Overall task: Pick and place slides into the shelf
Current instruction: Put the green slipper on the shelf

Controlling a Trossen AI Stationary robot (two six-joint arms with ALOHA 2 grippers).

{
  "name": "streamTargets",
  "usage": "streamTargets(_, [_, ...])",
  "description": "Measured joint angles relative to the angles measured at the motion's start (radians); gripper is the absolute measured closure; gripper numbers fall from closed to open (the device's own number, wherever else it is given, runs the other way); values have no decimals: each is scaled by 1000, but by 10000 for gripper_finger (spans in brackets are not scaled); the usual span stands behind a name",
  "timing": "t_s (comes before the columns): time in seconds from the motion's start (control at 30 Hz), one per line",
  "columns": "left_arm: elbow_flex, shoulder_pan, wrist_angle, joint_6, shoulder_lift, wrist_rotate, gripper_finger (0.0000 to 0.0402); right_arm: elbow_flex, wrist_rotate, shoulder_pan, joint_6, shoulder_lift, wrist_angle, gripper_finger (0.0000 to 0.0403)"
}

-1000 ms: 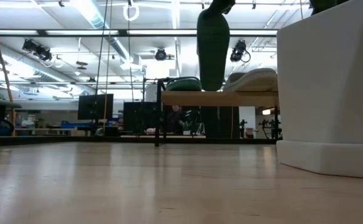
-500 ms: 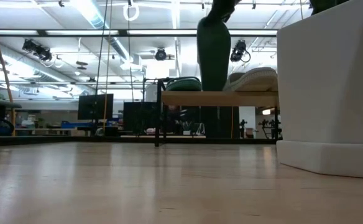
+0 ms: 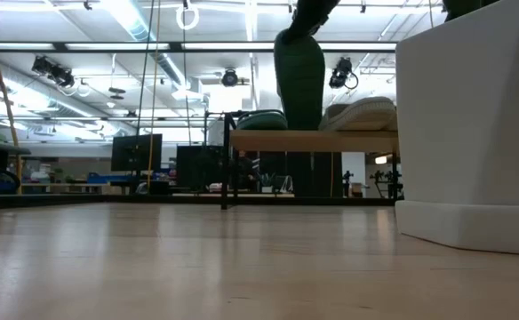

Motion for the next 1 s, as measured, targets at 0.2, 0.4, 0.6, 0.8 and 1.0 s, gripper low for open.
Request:
streamTargets(0.2, [0, 0, 0, 1, 0, 0, 294, 33, 44, -19, -26, 0, 52, 362])
streamTargets(0.4, [0, 0, -14, 0, 0, 0, 294, 33, 37, -36, -18, -4, 49, 362])
streamTargets(0.6, [0, 0, -16, -1, 0, 0, 294, 32, 11, -43, -10, -4, 50, 362])
streamTargets(0.8, [0, 0, -20, -1, 0, 0, 294, 32, -28, -58, 10, -4, 36, 362])
streamTargets(1.0, [0, 0, -21, -1, 0, 0, 294, 32, -59, -61, 11, -4, -18, 362])
